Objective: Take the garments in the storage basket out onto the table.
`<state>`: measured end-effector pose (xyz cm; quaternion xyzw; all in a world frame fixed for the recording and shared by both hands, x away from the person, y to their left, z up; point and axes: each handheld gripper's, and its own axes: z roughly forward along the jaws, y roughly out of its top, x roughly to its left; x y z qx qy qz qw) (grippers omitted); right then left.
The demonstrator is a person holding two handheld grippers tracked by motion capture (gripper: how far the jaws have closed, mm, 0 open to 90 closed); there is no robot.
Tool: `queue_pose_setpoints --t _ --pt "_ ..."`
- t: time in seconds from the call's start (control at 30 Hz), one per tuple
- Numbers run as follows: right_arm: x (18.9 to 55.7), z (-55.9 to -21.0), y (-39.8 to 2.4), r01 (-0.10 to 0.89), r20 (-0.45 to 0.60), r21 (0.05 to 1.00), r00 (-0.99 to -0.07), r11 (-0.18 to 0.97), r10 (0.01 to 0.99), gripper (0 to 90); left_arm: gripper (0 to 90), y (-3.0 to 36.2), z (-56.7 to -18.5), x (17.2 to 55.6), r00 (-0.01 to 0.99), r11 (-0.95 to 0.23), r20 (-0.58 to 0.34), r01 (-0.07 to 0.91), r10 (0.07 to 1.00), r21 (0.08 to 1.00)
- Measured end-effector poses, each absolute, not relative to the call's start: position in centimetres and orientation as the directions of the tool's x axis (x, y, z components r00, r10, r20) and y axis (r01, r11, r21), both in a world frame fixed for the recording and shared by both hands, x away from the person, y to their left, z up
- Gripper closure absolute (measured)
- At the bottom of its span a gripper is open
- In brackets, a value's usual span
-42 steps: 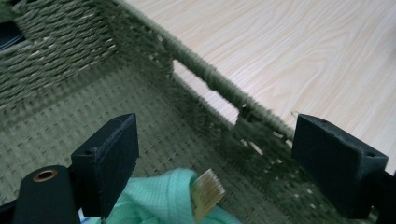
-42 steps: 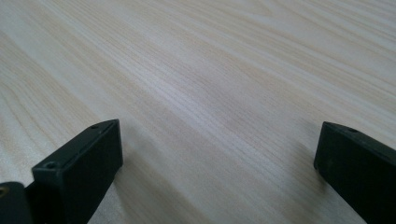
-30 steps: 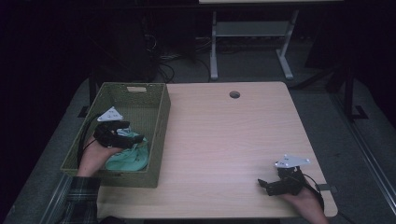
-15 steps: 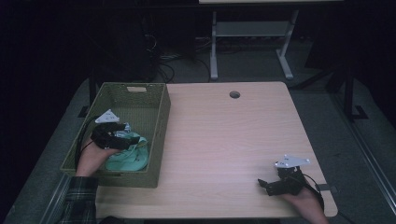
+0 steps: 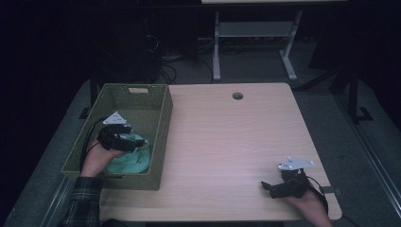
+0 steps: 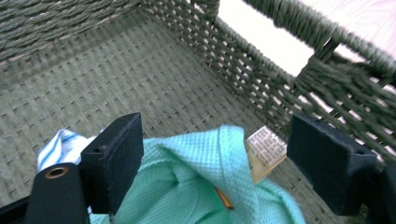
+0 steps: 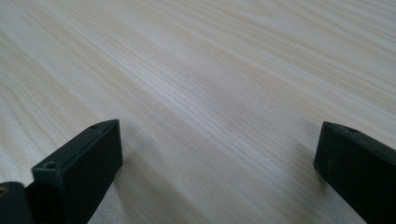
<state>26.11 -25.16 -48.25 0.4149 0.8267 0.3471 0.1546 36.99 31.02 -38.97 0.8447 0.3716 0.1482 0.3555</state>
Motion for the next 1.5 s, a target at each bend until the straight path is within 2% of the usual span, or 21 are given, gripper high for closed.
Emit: queue_pose_setpoints --t 0.2,0.53,0.73,1.2,1.33,1.5 --pt "26.1 -48.2 -25.2 0.578 0.032 0.702 -0.608 0.415 0.793 0.7 18.1 30.7 -39.8 37.6 0.678 -0.492 -0.037 0.569 0.734 0.659" --pt "26.1 -48.3 -25.2 0.578 0.032 0.702 -0.608 0.415 0.793 0.7 18.2 30.0 -41.0 38.0 0.669 -0.538 -0.026 0.62 0.743 0.571" --pt "26.1 -48.2 -25.2 0.579 0.032 0.702 -0.608 0.415 0.793 0.7 25.7 29.9 -41.3 38.0 0.668 -0.543 -0.042 0.639 0.743 0.544" --pt "26.1 -48.3 -25.2 0.578 0.032 0.702 -0.609 0.415 0.793 0.7 76.3 30.3 -41.0 38.0 0.648 -0.531 -0.087 0.686 0.756 0.497" --pt "26.1 -48.3 -25.2 0.578 0.032 0.702 -0.608 0.415 0.793 0.7 83.2 30.5 -40.8 37.9 0.632 -0.513 -0.091 0.696 0.769 0.501" --pt "26.1 -48.2 -25.2 0.579 0.032 0.702 -0.608 0.415 0.793 0.7 84.9 30.9 -40.2 37.7 0.622 -0.485 -0.091 0.686 0.778 0.543"
